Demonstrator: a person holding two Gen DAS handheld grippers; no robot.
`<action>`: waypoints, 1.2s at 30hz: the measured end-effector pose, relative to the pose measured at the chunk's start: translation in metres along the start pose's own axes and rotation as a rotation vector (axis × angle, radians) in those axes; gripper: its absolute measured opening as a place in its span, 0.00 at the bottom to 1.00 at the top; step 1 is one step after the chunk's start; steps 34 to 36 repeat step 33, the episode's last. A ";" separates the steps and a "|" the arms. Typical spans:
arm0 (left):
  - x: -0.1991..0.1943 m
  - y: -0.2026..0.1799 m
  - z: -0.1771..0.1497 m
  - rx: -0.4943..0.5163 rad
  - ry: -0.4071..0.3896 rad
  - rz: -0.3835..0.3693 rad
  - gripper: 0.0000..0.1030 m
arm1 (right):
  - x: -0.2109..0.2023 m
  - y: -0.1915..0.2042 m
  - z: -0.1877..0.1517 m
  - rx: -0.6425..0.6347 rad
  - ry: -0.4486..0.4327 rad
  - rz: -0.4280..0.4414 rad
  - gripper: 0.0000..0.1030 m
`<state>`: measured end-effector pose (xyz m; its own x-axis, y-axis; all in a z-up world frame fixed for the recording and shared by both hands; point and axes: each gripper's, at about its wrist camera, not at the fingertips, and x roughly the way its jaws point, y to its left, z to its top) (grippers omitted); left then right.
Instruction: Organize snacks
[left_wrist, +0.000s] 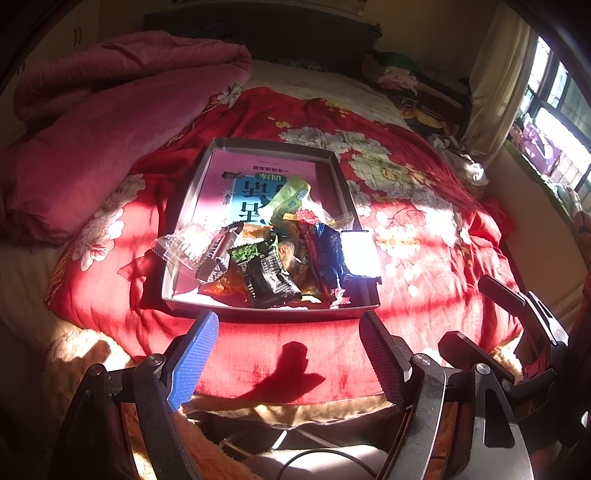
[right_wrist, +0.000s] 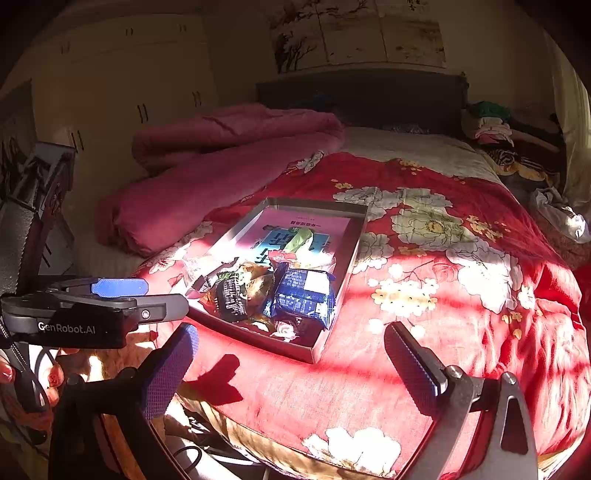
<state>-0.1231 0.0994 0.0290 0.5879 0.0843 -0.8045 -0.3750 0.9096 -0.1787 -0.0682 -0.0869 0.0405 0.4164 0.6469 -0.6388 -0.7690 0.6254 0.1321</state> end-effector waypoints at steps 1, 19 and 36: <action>0.000 0.000 0.000 0.000 0.000 0.000 0.78 | 0.000 0.000 0.000 0.000 0.000 0.000 0.99; 0.002 0.000 -0.002 -0.002 0.016 0.004 0.78 | 0.001 0.000 0.000 0.003 0.003 -0.003 0.99; 0.026 0.027 0.007 -0.106 -0.013 0.068 0.78 | 0.002 -0.031 0.001 0.058 -0.036 -0.065 0.99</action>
